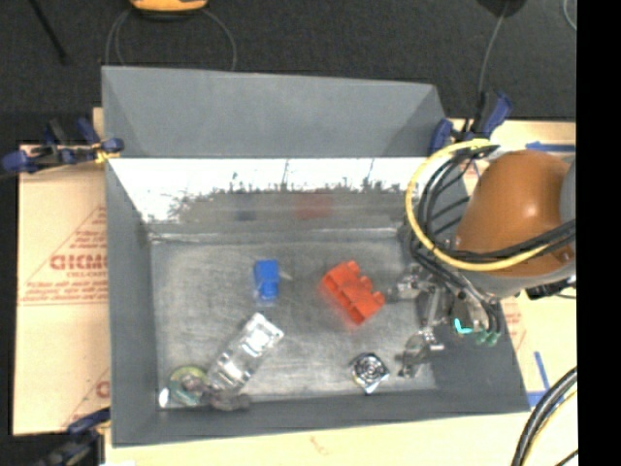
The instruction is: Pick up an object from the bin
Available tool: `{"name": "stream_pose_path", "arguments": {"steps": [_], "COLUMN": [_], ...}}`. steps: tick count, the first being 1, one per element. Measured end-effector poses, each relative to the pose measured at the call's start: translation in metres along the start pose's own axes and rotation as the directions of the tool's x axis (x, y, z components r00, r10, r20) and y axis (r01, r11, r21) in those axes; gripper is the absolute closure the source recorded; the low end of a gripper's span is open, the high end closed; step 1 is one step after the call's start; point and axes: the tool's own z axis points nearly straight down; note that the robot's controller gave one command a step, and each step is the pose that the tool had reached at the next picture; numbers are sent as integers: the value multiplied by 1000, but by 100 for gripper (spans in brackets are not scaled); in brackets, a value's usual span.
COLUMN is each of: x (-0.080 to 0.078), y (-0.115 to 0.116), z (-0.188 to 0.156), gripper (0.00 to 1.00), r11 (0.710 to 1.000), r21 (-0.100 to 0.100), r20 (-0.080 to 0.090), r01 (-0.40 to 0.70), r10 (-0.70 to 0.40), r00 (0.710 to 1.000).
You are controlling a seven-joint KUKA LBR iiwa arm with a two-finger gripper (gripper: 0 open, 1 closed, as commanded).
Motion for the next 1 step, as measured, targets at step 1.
{"name": "stream_pose_path", "arguments": {"steps": [1], "x": [-1], "y": [1], "z": [111], "gripper": [0], "r11": [885], "r21": [11], "r20": [20], "r01": [465], "r10": [-465], "r00": [885]}}
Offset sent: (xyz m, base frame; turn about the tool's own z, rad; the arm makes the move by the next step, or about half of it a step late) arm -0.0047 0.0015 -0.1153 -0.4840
